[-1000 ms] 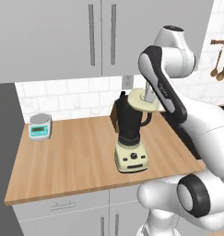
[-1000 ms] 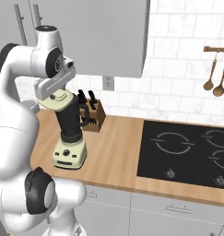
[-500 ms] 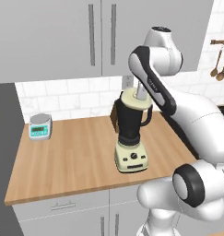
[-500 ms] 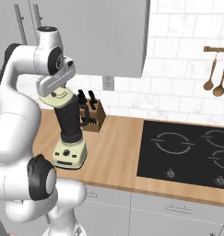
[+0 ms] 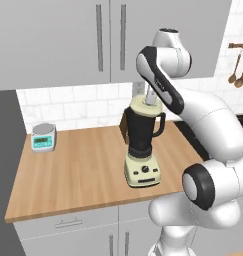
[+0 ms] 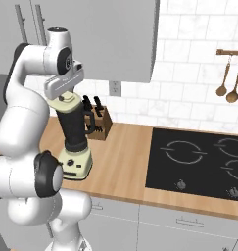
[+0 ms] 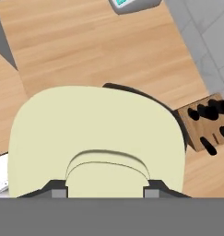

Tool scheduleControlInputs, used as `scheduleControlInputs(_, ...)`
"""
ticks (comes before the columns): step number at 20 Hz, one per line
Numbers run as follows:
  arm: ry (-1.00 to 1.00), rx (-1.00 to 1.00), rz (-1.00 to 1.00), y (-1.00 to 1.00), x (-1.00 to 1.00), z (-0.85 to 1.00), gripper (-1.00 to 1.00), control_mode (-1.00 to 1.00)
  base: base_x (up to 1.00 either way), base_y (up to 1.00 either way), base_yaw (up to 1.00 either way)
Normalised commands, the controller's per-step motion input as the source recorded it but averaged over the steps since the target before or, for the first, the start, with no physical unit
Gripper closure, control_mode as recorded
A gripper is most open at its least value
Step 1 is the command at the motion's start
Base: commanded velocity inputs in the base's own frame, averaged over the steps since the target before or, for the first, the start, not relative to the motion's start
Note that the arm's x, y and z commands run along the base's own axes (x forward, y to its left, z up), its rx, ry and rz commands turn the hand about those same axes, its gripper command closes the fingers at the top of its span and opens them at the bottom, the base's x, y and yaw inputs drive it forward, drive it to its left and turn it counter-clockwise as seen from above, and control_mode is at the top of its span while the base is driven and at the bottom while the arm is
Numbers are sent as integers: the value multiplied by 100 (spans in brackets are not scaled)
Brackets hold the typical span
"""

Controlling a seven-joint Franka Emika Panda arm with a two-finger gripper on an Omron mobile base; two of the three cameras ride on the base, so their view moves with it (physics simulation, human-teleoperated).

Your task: Close the lid blender by securely placing the lid on top.

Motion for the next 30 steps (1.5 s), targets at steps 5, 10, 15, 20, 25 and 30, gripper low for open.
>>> scheduleControlInputs(5, 1, -5, 0, 0, 24, -18, 100, -100, 0, 0, 0)
scheduleControlInputs(10, 0, -3, 0, 1, 33, -6, 100, -100, 0, 0, 0)
scheduleControlInputs(15, 0, -2, 0, 2, 32, -5, 100, -100, 0, 0, 0)
scheduleControlInputs(20, 0, 0, 0, 12, 35, -4, 100, -100, 0, 0, 0)
scheduleControlInputs(25, 1, 0, 0, 20, 34, -2, 100, -100, 0, 0, 0)
scheduleControlInputs(30, 6, 0, 3, 5, 21, -5, 100, -100, 0, 0, 0)
